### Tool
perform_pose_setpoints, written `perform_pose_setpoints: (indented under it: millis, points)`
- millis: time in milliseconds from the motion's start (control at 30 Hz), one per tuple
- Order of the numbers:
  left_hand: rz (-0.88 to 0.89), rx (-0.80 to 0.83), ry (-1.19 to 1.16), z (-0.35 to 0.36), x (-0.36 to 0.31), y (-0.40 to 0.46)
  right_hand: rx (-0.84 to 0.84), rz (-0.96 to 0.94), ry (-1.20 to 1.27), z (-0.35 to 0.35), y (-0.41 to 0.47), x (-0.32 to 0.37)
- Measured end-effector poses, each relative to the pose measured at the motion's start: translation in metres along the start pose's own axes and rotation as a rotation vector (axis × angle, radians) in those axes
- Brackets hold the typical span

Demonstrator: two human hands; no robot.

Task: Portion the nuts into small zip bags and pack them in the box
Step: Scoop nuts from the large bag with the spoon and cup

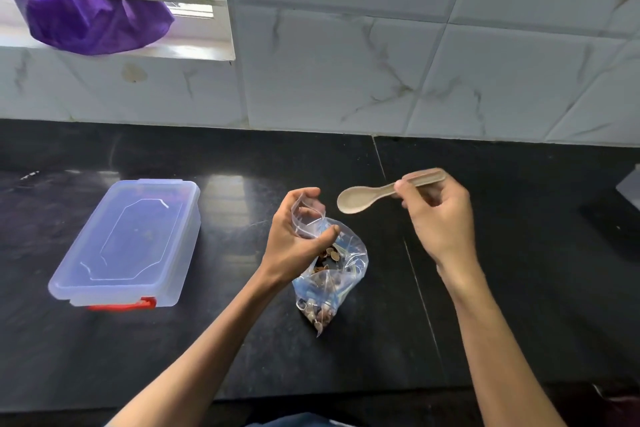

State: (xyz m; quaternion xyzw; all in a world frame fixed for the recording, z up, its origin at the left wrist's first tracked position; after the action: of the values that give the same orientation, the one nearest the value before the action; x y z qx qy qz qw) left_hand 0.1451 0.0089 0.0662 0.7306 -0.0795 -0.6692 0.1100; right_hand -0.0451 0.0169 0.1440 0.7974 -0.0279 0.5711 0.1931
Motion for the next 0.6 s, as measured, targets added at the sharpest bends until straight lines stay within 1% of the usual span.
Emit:
perform_pose_setpoints:
  millis: [100,200,333,600]
  points:
    - [0.012,-0.027,0.012,-0.005,-0.004,-0.006,0.087,0.263,0.048,0.011,-0.003,-0.04]
    - [0.008,-0.046,0.011,-0.01,-0.006,-0.013,0.124,0.397,0.028,0.02,-0.013,-0.07]
    - [0.0,-0.058,-0.011,-0.012,-0.006,-0.021,0.122,0.477,0.023,0.027,-0.021,-0.089]
    - [-0.024,-0.09,-0.009,-0.016,-0.002,-0.036,0.152,0.561,-0.071,0.038,-0.024,-0.114]
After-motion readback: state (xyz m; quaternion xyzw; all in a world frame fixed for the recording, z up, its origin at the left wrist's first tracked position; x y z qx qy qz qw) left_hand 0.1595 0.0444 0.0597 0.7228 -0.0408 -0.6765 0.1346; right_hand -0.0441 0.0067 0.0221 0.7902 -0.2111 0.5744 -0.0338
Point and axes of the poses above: each hand's wrist, its own y-axis towards the middle knuckle, its own z-axis out of the palm, x = y × z, the point moved 3 cm from there along y, towards the middle knuckle, and after that the axes turned 2 degrees about -z, right-handed, at the moved point
